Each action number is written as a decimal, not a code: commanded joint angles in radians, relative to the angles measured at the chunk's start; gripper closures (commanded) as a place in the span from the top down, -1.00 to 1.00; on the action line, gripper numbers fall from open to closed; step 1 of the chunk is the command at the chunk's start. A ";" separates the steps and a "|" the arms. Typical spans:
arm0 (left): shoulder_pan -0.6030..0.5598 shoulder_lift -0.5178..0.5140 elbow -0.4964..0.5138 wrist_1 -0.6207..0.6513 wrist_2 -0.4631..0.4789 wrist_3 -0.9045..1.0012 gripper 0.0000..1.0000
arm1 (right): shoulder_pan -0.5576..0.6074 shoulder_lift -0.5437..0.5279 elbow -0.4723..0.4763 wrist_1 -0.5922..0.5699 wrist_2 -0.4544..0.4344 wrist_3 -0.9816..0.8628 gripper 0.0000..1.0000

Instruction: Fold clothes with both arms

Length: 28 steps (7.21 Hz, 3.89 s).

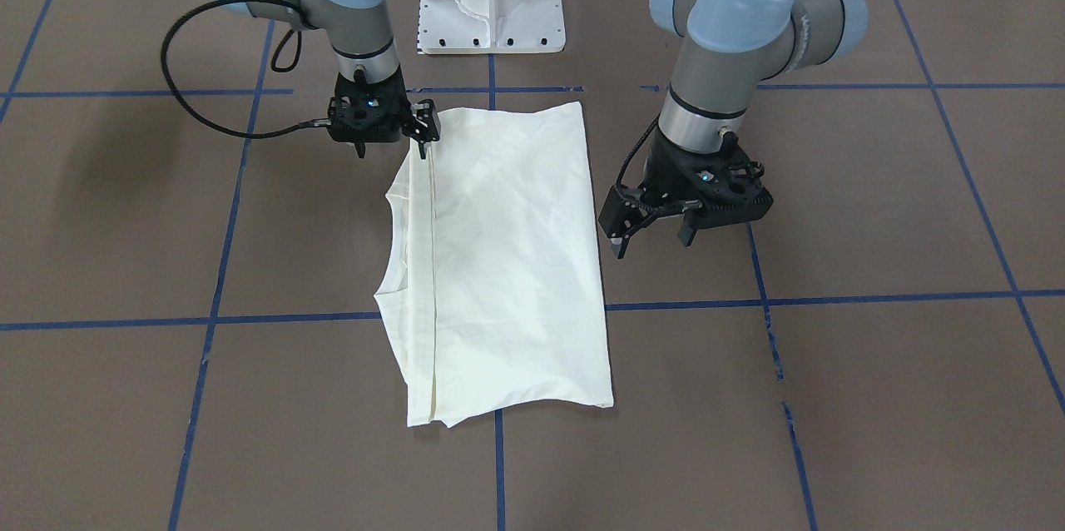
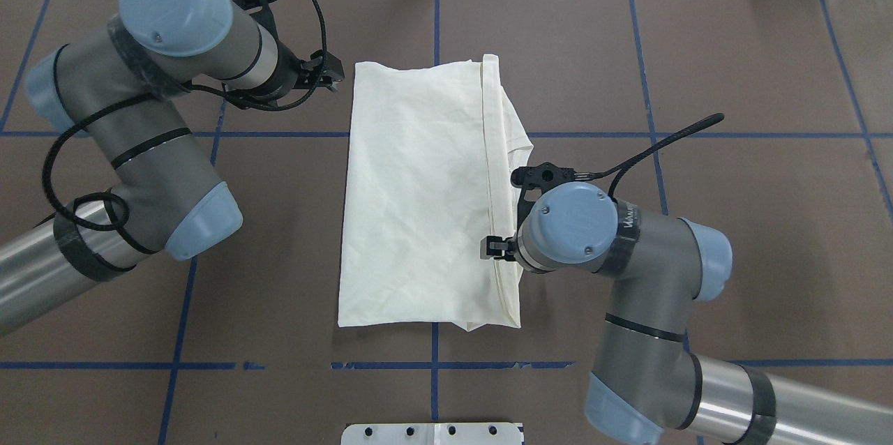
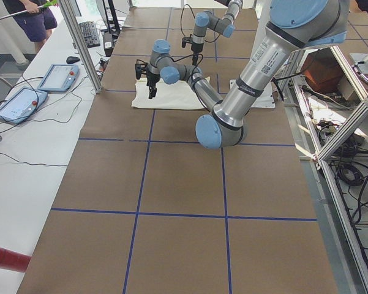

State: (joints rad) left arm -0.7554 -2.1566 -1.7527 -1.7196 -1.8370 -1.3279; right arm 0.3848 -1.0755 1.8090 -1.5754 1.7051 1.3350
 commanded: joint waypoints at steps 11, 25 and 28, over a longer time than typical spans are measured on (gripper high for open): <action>0.074 0.027 -0.031 -0.003 -0.002 -0.034 1.00 | -0.005 0.042 -0.028 -0.256 0.064 -0.118 1.00; 0.490 0.141 -0.169 0.048 0.076 -0.746 0.99 | 0.060 -0.004 0.182 -0.146 0.110 -0.037 1.00; 0.489 0.138 -0.116 0.046 0.120 -0.734 0.95 | 0.060 0.000 0.182 -0.146 0.113 -0.039 1.00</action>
State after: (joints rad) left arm -0.2669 -2.0172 -1.8974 -1.6740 -1.7366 -2.0655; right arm 0.4450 -1.0777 1.9909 -1.7211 1.8164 1.2952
